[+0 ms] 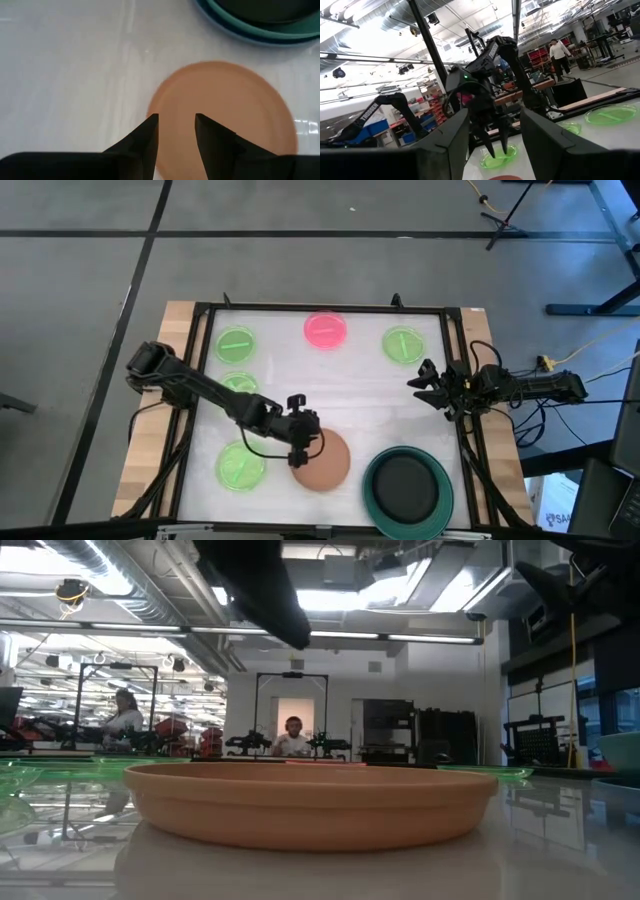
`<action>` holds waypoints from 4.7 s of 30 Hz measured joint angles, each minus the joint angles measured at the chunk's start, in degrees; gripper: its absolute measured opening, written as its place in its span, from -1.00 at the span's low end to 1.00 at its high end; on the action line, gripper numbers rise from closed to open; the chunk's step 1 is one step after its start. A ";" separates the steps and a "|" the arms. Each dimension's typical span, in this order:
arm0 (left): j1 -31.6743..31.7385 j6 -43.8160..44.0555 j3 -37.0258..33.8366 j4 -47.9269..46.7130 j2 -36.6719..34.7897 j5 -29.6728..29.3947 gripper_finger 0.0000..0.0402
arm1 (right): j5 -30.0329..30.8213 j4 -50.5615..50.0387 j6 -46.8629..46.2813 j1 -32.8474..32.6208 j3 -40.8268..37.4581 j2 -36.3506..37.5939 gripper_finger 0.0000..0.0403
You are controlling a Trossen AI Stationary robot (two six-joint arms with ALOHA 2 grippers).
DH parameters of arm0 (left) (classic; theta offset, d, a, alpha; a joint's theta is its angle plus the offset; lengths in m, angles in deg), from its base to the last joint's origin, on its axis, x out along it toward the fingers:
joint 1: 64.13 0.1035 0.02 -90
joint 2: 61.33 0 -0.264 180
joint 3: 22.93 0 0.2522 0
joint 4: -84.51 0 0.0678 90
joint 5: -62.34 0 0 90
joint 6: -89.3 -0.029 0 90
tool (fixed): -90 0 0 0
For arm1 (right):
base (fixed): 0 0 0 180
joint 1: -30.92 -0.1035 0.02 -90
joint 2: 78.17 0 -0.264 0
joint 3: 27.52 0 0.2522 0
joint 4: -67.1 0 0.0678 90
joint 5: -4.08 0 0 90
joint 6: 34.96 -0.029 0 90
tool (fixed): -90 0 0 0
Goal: Stack plastic plates
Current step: Stack the brown plate on top of the black plate, then stack the light green plate on top of the brown plate
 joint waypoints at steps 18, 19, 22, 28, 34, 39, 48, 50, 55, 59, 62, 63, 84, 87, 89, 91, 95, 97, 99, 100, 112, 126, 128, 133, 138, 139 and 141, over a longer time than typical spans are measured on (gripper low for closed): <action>1.93 1.34 0.02 4.01 5.64 3.72 -0.40 | 3.36 -0.64 0.22 -0.01 0.00 0.01 -0.15; 1.96 1.49 0.08 4.02 5.81 4.17 -0.40 | 3.04 -0.90 0.21 -0.01 0.00 0.00 -0.16; 1.99 1.54 -0.01 3.96 6.81 4.37 -0.40 | 2.45 -1.47 0.12 -0.03 0.00 0.00 -0.15; 3.79 1.53 -0.02 2.90 9.81 4.34 -0.40 | 2.40 -1.39 0.11 -0.02 0.00 0.01 -0.16; 5.92 3.02 -0.02 2.49 12.85 5.81 -0.40 | 2.53 -1.42 0.18 0.01 0.00 0.00 -0.16; 6.78 3.02 -0.02 2.51 15.00 7.02 -0.40 | 2.56 -1.36 0.18 0.01 0.00 0.00 -0.15; 7.27 -0.08 0.03 3.14 15.44 10.10 -0.68 | 2.59 -1.79 0.22 0.01 0.00 0.00 -0.15; 7.46 -0.32 0.03 3.32 15.41 10.26 -0.83 | 2.60 -1.77 0.22 0.01 0.00 0.00 -0.16; 8.62 -0.39 2.69 1.09 15.34 11.81 -0.94 | 2.61 -1.77 0.24 0.01 0.00 0.00 -0.16; 9.04 -0.88 7.78 -1.70 14.89 11.40 -0.96 | 2.60 -1.89 0.24 0.01 0.00 0.00 -0.15; 8.96 -1.99 12.47 -2.67 14.36 11.18 -0.97 | 2.42 -2.54 0.24 0.01 0.00 0.00 -0.16; 8.72 -2.29 14.17 -2.50 14.36 11.15 -0.97 | 2.28 -2.60 0.26 0.01 0.00 0.00 -0.16; 5.17 -10.60 21.09 44.72 29.87 11.80 -0.94 | 0.94 -1.37 0.19 0.01 0.00 0.15 -0.16; 5.17 -10.67 25.70 44.01 34.65 11.46 -0.94 | 0.92 -1.46 0.20 0.01 0.00 0.15 -0.16; 5.17 -10.76 28.41 44.32 36.94 12.32 -0.94 | 0.92 -1.59 0.22 0.01 0.00 0.15 -0.16; 5.23 -10.99 30.16 44.07 38.09 13.51 -0.94 | 0.92 -1.61 0.22 0.01 0.00 0.15 -0.16; 5.43 -10.93 30.20 44.14 38.47 14.34 -0.94 | 1.08 -1.81 0.54 0.01 0.00 0.15 -0.16; 5.63 -10.95 29.97 44.06 38.47 14.21 -0.94 | 1.38 -1.86 0.94 0.01 0.00 0.15 -0.16; 5.72 -10.97 29.97 44.11 38.47 14.16 -0.93 | 1.38 -2.09 1.29 0.01 0.00 0.15 -0.16; 5.76 -10.97 29.97 44.13 38.47 14.12 -0.91 | 1.39 -2.19 1.31 0.01 0.00 0.15 -0.16; 5.95 -13.83 29.88 25.76 31.43 16.39 -0.46 | 1.49 -2.98 1.32 0.01 0.00 0.15 -0.16; 0.18 2.62 29.90 -19.24 9.07 6.72 -0.45 | 1.29 -3.52 0.07 -0.03 0.02 0.15 -0.16; -0.76 8.09 29.90 -25.53 5.84 5.01 -0.45 | 1.27 -3.51 -0.06 -0.03 0.01 0.16 -0.16; -2.83 26.53 29.93 -44.56 0.90 4.44 -0.45 | -1.79 -3.80 -0.11 0.01 0.02 0.15 -0.16; -6.61 39.98 28.79 -54.21 0.83 3.43 -0.45 | -1.94 -3.74 -0.03 0.01 0.02 0.15 -0.16; -6.84 41.21 27.77 -53.67 0.99 3.43 -0.45 | -1.55 -3.60 0.01 0.01 0.02 0.15 -0.16; -6.92 42.99 25.16 -51.63 1.83 4.18 -0.45 | -1.02 -3.49 0.13 0.01 0.02 0.15 -0.16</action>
